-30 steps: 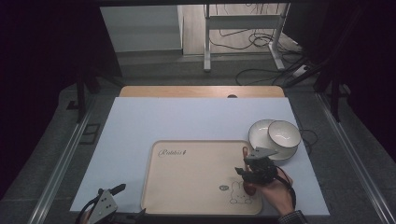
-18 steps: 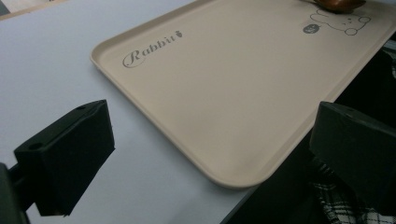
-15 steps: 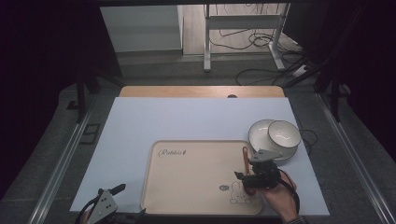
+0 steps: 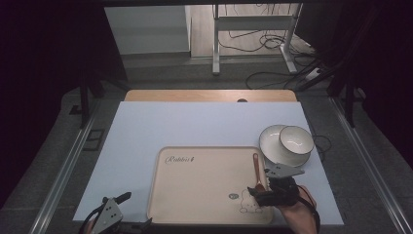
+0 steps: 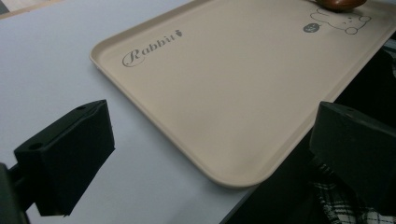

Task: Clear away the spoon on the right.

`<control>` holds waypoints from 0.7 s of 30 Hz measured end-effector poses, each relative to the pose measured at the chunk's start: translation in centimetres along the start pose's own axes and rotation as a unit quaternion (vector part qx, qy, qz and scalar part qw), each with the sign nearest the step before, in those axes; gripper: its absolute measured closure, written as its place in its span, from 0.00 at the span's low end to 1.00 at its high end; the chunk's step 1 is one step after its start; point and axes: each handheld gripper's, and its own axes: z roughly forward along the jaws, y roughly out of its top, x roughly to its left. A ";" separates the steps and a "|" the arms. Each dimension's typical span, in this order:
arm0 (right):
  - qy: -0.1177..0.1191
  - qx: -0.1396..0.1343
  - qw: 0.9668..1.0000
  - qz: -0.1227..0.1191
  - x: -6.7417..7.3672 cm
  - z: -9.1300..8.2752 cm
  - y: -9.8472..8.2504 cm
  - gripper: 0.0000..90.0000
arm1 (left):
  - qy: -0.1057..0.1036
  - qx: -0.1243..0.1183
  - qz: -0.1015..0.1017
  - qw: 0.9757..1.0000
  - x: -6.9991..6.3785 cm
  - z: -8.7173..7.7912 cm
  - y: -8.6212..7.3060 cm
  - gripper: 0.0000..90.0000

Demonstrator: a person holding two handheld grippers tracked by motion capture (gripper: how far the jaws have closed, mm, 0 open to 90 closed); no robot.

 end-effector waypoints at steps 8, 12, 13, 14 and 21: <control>-0.008 -0.003 1.000 -0.002 0.3 -0.8 -0.8 0.09 | 0.000 0.001 0.000 1.000 0.0 0.0 0.0 0.00; -0.014 -0.004 1.000 -0.001 0.3 -1.3 -1.2 0.08 | 0.000 0.001 0.000 1.000 0.0 0.0 0.0 0.00; -0.015 -0.005 1.000 -0.001 0.3 -1.4 -1.3 0.07 | 0.000 0.001 0.000 1.000 0.0 0.0 0.0 0.00; -0.016 -0.006 1.000 0.000 0.3 -1.5 -1.4 0.07 | 0.000 0.001 0.000 1.000 0.0 0.0 0.0 0.00; -0.026 -0.006 1.000 -0.002 0.4 -2.3 -2.3 0.04 | 0.000 0.002 0.000 1.000 0.0 0.0 0.0 0.00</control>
